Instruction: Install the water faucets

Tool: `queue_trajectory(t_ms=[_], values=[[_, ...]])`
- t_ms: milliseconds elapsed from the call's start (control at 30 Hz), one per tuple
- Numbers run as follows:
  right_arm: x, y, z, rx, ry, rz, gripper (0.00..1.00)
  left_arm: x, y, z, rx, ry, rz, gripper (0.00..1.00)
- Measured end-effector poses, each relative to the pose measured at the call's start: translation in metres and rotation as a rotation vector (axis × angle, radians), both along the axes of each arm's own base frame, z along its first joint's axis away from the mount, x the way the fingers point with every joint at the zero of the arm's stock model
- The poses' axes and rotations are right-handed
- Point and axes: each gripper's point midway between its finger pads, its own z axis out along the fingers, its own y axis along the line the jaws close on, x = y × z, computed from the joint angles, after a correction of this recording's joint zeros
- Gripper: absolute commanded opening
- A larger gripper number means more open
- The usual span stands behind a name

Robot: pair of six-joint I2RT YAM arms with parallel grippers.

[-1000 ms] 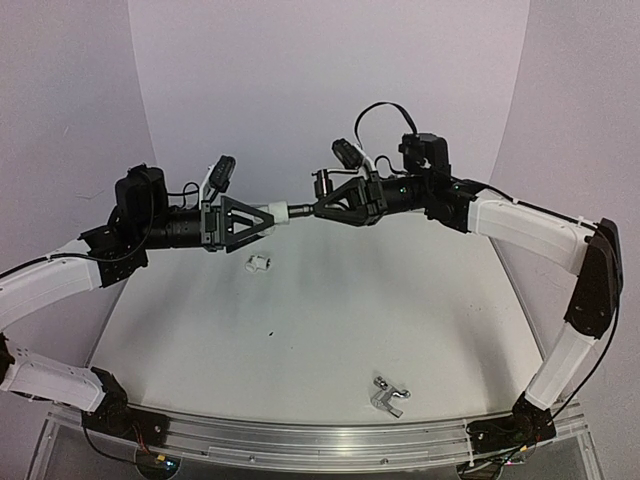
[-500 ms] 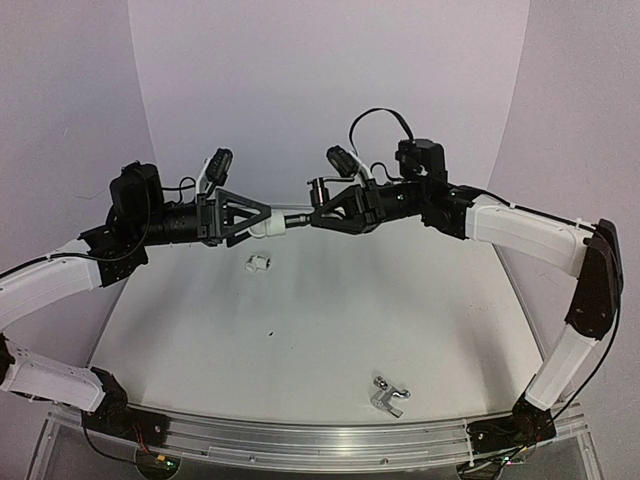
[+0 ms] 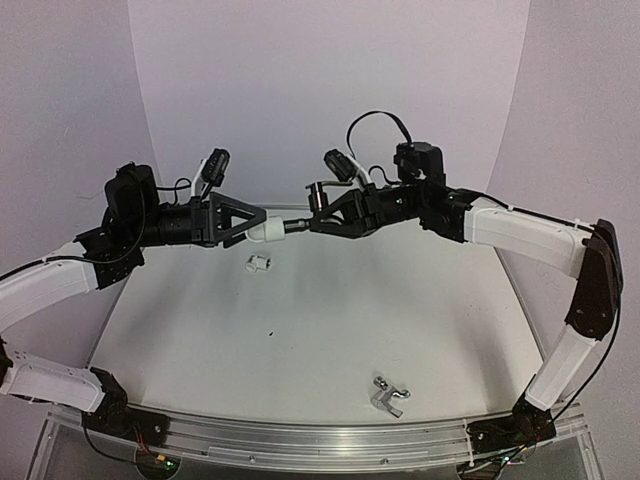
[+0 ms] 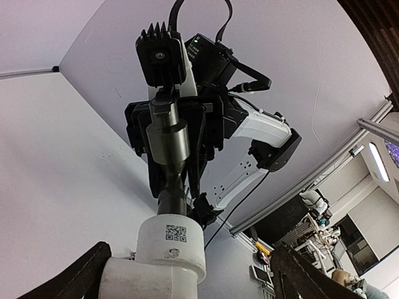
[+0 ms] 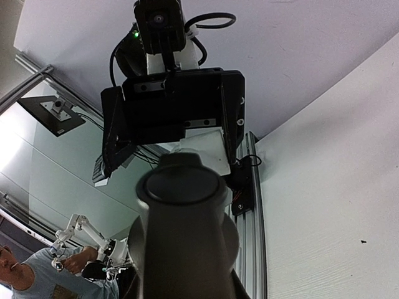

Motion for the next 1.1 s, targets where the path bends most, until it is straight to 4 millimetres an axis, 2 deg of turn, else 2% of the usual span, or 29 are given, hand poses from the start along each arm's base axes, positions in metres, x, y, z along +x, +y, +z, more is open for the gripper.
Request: queue_trajectory(t_ms=[433, 667, 833, 933, 1100], values=[[-0.004, 0.000, -0.014, -0.005, -0.017, 0.015, 0.00, -0.003, 0.000, -0.008, 0.037, 0.014, -0.019, 0.87], [-0.004, -0.001, -0.023, -0.016, -0.024, 0.016, 0.00, -0.003, 0.000, 0.006, 0.022, -0.028, -0.018, 0.87], [0.008, 0.002, -0.050, -0.091, 0.014, -0.053, 0.00, -0.015, 0.002, 0.033, -0.018, -0.085, -0.060, 0.86], [0.017, -0.001, -0.059, -0.122, 0.026, -0.090, 0.00, -0.020, 0.004, 0.036, -0.020, -0.094, -0.068, 0.86], [0.028, -0.006, -0.054, -0.123, 0.006, -0.122, 0.00, -0.016, 0.008, 0.029, 0.010, -0.073, -0.023, 0.90]])
